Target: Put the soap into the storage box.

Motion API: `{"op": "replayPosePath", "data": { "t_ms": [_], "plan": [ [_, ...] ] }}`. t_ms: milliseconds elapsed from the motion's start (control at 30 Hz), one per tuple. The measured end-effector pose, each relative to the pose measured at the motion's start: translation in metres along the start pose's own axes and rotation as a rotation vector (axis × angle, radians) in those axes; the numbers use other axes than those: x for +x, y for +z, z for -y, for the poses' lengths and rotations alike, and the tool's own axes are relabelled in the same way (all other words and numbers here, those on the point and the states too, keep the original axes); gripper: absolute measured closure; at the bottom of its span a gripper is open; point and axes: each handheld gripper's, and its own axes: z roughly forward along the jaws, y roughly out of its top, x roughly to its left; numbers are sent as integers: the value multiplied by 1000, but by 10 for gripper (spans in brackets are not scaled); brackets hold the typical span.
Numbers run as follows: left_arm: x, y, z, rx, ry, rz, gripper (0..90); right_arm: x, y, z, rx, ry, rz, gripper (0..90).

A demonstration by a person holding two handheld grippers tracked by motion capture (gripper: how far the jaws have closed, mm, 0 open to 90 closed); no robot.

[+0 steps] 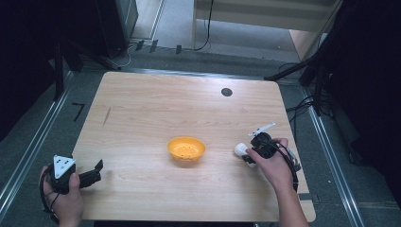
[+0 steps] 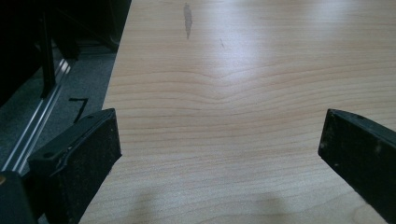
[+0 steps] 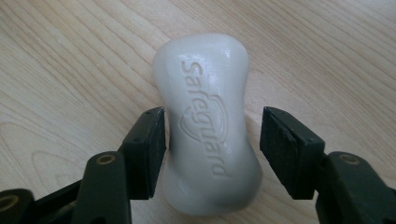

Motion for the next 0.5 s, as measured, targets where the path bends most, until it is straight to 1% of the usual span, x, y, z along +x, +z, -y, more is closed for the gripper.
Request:
{"op": "replayPosePath", "data": {
  "t_ms": [33,233,433,500],
  "plan": [
    [0,0,0,0,-1,-1,0,1,3,-2,17,-13,7,436],
    [0,0,0,1,0,-1,0,3,12,-5,51,-27,6,468],
    [0,0,0,5,3,-2,0,1,14,-5,48,-33,1,483],
    [0,0,0,5,3,-2,0,2,14,-5,49,-45,4,485]
  ]
}}
